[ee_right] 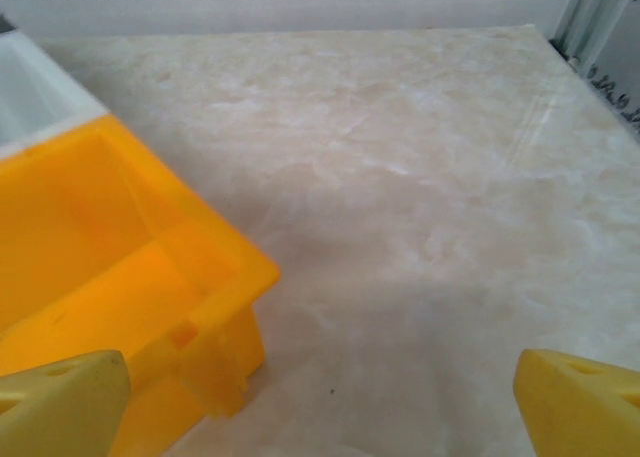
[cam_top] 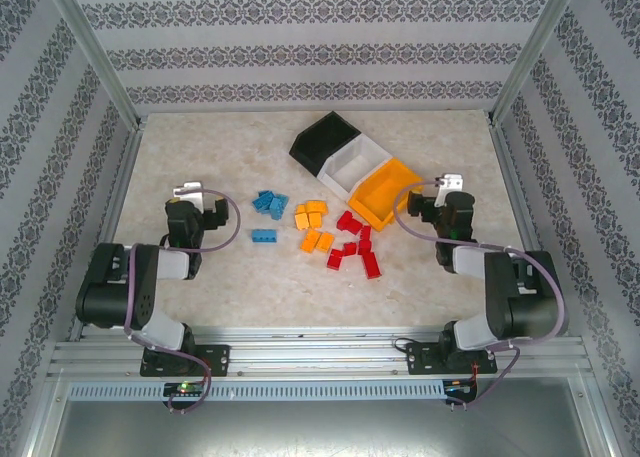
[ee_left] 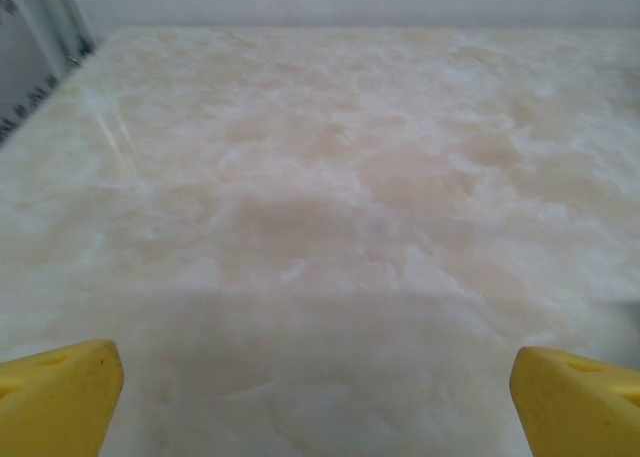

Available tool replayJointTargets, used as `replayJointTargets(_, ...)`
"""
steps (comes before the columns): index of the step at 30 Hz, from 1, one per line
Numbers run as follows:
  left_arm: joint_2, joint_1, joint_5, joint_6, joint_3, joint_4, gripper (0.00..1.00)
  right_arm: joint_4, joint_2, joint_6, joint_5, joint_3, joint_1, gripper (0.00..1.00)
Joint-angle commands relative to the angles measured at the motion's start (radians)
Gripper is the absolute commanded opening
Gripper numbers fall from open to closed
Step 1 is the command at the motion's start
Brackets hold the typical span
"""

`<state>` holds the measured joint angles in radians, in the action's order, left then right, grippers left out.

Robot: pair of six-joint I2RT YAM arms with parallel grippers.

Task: Sort the legos into containers by color

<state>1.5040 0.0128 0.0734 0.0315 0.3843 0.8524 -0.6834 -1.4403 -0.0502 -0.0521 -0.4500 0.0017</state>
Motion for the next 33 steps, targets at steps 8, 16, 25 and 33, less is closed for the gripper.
replayJointTargets(8,-0.29,-0.004,0.256,0.209,0.277,-0.671,1.0,0.634,0.042,-0.328,-0.063,-0.366,-0.082,0.98)
replayJointTargets(16,-0.262,-0.013,0.166,0.233,0.502,-1.03,1.0,0.995,-0.097,-0.464,0.122,-0.652,-0.106,0.98)
replayJointTargets(25,-0.075,-0.024,-0.1,0.452,0.772,-1.517,1.0,1.377,-0.066,-0.552,0.184,-0.749,-0.025,0.98)
replayJointTargets(33,-0.184,-0.167,-0.175,0.453,0.653,-1.516,1.0,1.598,0.083,-0.611,0.124,-0.679,0.212,0.96)
